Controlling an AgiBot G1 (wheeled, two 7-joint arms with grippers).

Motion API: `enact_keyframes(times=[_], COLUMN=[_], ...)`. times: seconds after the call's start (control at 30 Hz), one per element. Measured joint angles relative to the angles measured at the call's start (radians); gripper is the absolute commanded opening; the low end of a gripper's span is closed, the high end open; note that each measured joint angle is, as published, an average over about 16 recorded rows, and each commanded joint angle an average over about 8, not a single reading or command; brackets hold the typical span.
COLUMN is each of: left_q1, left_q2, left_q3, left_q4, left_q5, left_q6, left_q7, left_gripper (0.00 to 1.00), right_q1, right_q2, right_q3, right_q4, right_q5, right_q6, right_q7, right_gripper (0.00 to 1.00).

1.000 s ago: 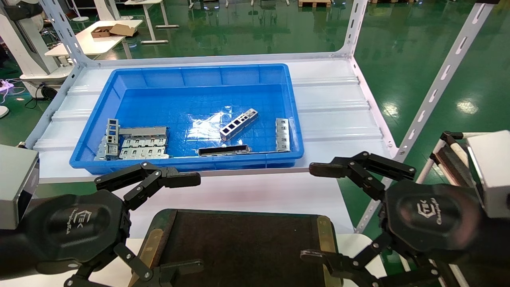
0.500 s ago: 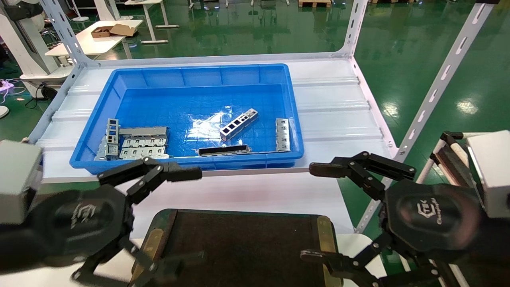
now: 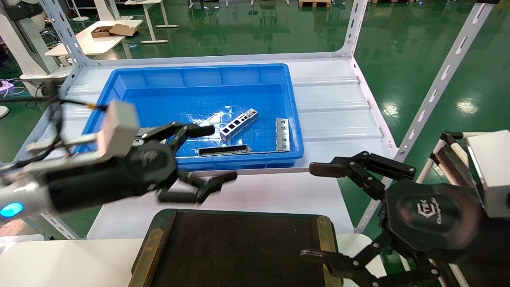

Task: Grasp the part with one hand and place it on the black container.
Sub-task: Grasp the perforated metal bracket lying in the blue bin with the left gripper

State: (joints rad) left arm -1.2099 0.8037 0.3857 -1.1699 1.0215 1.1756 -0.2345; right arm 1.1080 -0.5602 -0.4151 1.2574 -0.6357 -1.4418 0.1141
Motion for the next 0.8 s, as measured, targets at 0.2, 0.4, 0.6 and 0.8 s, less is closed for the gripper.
enact_keyframes(times=[0.2, 0.4, 0.6, 0.8], left_q1=[-0.108, -0.218, -0.307, -0.37], left_q2=[0.123, 0.259, 0.384, 0.479], left_q3=[0.059, 0.108, 0.137, 0.148], left_q4=[0.168, 0.394, 0.622, 0.808], left_q5=[0.118, 0.221, 0.291, 0.317], left_q6=[-0.101, -0.196, -0.287, -0.353], left_q7=[-0.002, 0.054, 0.141, 0.219], left_gripper=[1.0, 1.0, 1.0, 0.45], right_q1=[0.0, 0.0, 0.0, 0.0], right_q2=[0.0, 0.0, 0.0, 0.0], right_q3=[0.0, 0.0, 0.0, 0.0], right_q4=[0.0, 0.0, 0.0, 0.0], right_q5=[0.0, 0.0, 0.0, 0.0], right_q6=[0.0, 0.0, 0.0, 0.0], right_q7=[0.0, 0.0, 0.0, 0.0], right_gripper=[1.0, 1.0, 1.0, 0.36])
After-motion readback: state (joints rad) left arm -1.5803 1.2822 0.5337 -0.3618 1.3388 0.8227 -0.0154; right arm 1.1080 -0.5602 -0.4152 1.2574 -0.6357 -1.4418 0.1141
